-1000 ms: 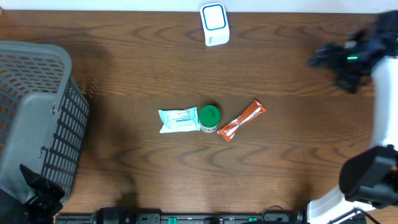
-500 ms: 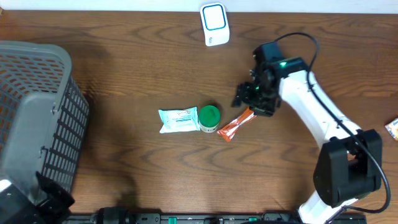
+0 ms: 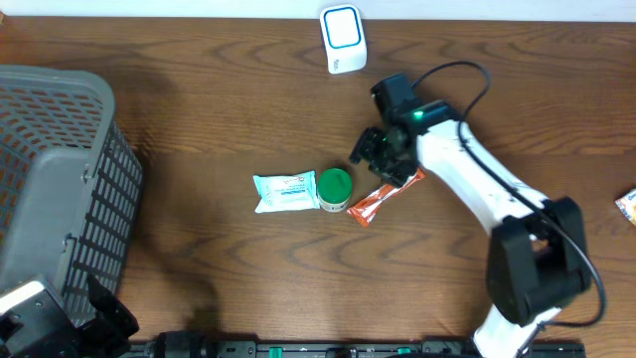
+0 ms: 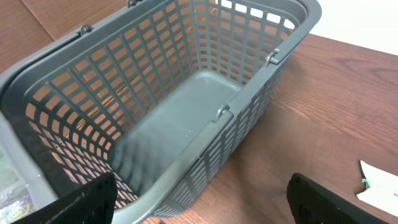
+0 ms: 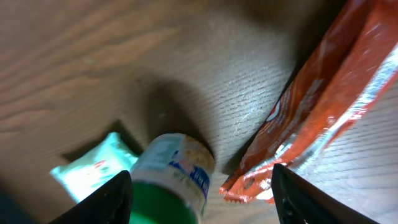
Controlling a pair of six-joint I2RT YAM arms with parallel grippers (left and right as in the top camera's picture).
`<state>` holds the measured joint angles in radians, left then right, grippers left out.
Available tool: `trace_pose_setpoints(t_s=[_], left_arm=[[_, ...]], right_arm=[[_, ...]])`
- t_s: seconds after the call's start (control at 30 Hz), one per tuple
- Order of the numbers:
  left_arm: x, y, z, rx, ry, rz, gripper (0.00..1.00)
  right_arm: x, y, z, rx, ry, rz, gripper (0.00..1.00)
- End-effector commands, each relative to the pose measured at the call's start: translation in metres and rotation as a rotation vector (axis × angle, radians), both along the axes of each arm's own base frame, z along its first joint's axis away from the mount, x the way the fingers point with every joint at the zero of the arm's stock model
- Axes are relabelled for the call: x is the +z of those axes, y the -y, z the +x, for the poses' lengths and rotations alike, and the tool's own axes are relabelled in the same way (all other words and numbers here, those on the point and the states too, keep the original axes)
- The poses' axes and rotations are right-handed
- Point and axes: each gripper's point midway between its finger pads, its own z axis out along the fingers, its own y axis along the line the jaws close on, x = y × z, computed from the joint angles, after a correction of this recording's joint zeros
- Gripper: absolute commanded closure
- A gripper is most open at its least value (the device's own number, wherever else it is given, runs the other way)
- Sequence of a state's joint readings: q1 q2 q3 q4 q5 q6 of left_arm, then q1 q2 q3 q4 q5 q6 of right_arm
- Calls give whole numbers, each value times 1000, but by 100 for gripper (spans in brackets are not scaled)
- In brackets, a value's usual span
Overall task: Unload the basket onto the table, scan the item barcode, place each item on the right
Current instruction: 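Move the right gripper over the red snack bar and grasp it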
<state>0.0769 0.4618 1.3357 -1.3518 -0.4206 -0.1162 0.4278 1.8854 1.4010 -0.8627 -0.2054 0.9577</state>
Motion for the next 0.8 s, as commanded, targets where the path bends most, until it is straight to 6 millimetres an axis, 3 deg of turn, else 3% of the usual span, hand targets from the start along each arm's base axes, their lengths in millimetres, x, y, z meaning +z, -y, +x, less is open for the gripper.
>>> trace_pose_setpoints(t_s=[0.0,0.17,0.33,0.57,0.67,0.77], left_arm=[[1,1,-2,-4,11,-6,12],[0,3,-1,-12,11,-10,12],[0,3,-1,-12,11,-10,12],[0,3,-1,-12,11,-10,12],[0,3,-1,-12,11,-10,12],[0,3,-1,-13,11,-11,12]], right_arm=[[-28,-5,-10,-47,-75,-47,33],[-52,-4,-16,-69,-141,-76,34],[-61,-1,-22,-68,-180,-93,37],[-24,-16,-7,13,-130,22,30],[3,-12,-6,70,-123,-13,21],[13,-1,-12,100,-133,-100,19]])
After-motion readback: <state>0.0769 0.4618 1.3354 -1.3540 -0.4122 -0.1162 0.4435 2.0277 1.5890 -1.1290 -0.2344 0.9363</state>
